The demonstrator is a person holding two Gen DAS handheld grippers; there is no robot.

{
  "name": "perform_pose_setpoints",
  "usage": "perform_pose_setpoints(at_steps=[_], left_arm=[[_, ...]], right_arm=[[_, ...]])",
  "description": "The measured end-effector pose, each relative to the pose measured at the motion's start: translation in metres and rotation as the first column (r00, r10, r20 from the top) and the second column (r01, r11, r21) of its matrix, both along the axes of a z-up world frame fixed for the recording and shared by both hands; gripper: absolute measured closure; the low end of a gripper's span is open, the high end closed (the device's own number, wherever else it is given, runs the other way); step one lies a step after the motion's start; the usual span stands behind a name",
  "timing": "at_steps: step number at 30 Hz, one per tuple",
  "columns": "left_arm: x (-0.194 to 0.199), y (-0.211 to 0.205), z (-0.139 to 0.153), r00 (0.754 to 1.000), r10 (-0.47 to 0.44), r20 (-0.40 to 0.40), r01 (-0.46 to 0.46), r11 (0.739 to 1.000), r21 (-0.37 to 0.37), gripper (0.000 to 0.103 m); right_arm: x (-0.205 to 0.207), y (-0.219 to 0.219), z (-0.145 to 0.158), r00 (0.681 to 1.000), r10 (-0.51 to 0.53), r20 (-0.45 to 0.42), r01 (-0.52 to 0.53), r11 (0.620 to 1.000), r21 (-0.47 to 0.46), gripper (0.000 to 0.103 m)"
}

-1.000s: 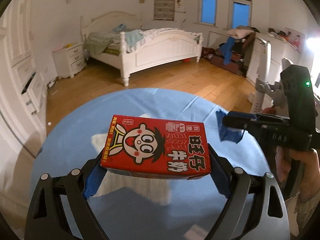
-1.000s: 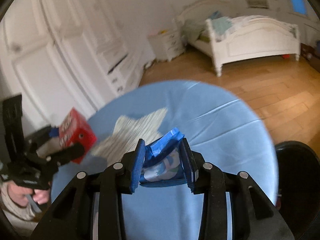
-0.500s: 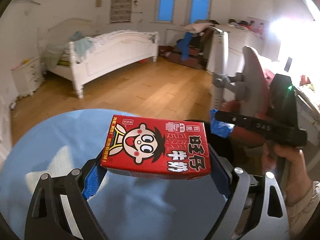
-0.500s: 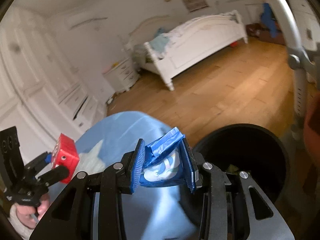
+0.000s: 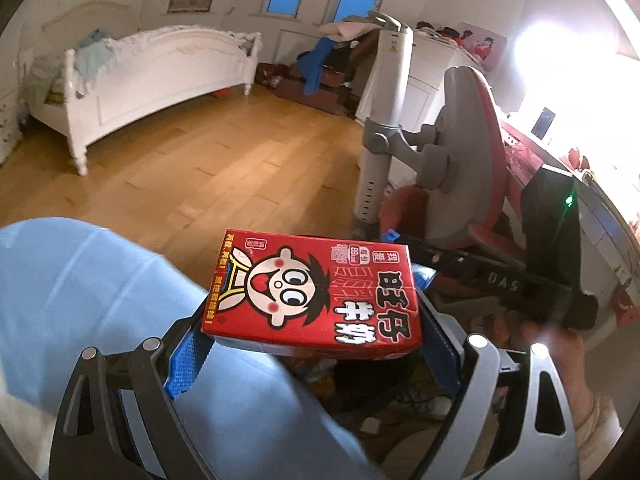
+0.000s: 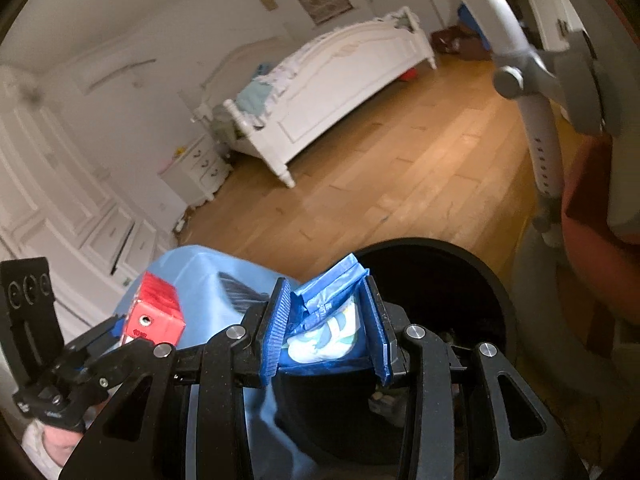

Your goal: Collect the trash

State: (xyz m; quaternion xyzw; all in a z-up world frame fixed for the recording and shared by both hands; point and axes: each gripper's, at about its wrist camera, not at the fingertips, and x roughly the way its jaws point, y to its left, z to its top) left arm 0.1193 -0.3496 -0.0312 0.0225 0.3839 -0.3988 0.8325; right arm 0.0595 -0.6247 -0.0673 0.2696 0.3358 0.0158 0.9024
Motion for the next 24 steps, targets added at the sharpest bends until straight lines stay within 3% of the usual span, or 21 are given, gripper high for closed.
perform_pose_setpoints(at_steps=[1, 2, 4, 11, 15, 18, 21, 24], left_arm=[[0.002, -0.003, -0.001, 1.0, -0.01, -0.013, 0.01, 1.0, -0.019, 0.014], [0.003, -0.008, -0.003, 0.999, -0.027, -0.03, 0.026, 0.999, -0.044, 0.013], [0.004, -0.011, -0.005, 0.998, -0.046, -0.046, 0.043, 0.997, -0.063, 0.01], [-0.007, -0.014, 0.004, 0.999, -0.048, -0.002, 0.048, 0.997, -0.067, 0.006], [-0.021, 0.01, 0.017, 0.999, -0.001, 0.045, 0.003, 0.999, -0.037, 0.006], [-0.032, 0.048, 0.027, 0.99, 0.109, 0.088, -0.11, 0.994, 0.005, 0.005], [-0.042, 0.093, 0.033, 0.961, 0.232, 0.152, -0.241, 0.969, 0.048, 0.005], [-0.056, 0.151, 0.033, 0.899, 0.387, 0.207, -0.413, 0.905, 0.101, 0.005]], right_arm=[[0.001, -0.003, -0.004, 1.0, -0.008, -0.012, 0.008, 1.0, 0.003, 0.059], [0.001, -0.004, -0.007, 1.0, -0.015, -0.023, 0.015, 1.0, 0.004, 0.045], [0.001, -0.009, -0.013, 0.998, -0.042, -0.041, 0.042, 0.999, 0.007, 0.028], [-0.006, -0.008, -0.021, 0.997, -0.037, -0.072, 0.038, 0.999, 0.007, 0.027], [-0.01, 0.012, -0.014, 0.998, -0.011, -0.064, 0.012, 1.0, 0.01, 0.024], [-0.013, 0.052, 0.0, 0.998, 0.042, -0.043, -0.042, 0.999, -0.007, 0.024], [-0.013, 0.096, 0.014, 0.994, 0.109, -0.011, -0.11, 0.993, -0.044, 0.024], [-0.015, 0.161, 0.033, 0.982, 0.187, 0.038, -0.182, 0.977, -0.108, 0.024]])
